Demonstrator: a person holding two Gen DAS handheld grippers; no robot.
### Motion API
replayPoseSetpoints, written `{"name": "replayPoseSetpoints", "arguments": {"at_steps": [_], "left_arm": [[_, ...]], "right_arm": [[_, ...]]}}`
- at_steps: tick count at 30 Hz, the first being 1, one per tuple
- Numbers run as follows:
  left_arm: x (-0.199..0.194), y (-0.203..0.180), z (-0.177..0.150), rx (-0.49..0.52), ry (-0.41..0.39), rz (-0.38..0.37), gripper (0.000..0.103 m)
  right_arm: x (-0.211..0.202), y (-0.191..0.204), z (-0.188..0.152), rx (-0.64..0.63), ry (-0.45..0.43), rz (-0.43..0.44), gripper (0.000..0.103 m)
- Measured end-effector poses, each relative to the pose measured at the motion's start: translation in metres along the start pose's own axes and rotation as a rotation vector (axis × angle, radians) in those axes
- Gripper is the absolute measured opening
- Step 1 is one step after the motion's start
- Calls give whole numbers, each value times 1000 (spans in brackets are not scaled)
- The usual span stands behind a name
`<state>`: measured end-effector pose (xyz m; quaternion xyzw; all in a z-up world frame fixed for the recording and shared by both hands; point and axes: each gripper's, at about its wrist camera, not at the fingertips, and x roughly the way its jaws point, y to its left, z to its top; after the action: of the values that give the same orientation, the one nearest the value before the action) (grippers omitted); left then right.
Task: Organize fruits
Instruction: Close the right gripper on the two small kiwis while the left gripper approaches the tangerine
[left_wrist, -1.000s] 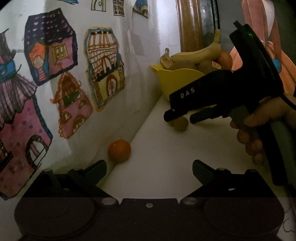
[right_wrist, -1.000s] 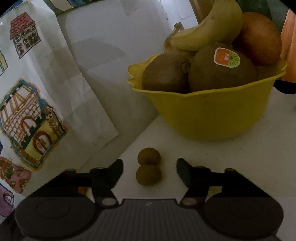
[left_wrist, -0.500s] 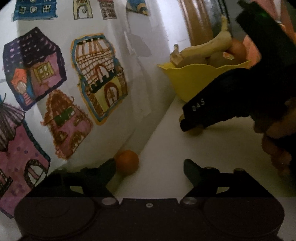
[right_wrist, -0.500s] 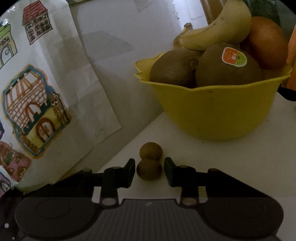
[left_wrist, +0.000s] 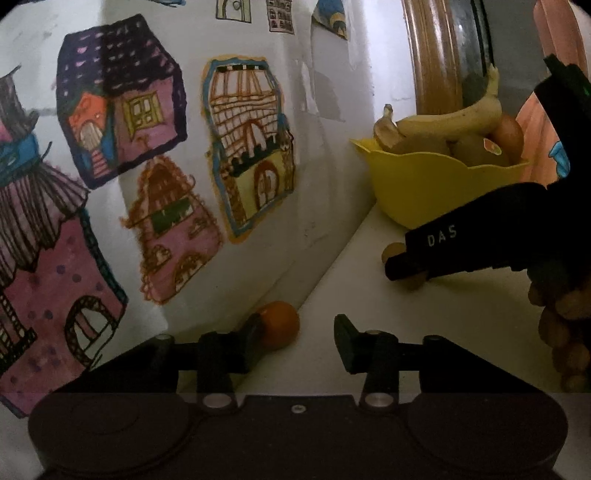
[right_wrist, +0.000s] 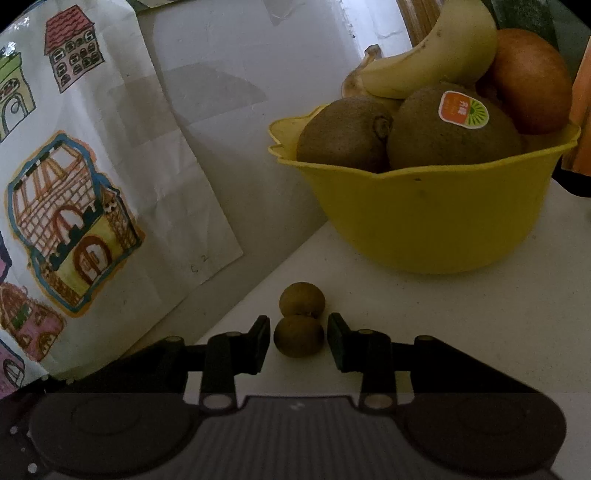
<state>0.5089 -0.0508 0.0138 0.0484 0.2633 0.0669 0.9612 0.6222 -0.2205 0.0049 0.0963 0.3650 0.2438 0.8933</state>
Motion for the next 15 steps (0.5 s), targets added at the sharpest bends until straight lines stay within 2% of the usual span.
{"name": "replayPoseSetpoints", "arguments": {"at_steps": [5, 10, 15], "left_arm": [[-3, 2, -1, -15, 3, 11, 39], [-5, 4, -3, -21, 12, 50, 26], [-7, 6, -4, -31, 14, 66, 19]], "right_arm": [[0, 1, 0, -4, 0, -1, 39], [0, 1, 0, -5, 0, -2, 39], [0, 0, 0, -2, 0, -1, 39]]}}
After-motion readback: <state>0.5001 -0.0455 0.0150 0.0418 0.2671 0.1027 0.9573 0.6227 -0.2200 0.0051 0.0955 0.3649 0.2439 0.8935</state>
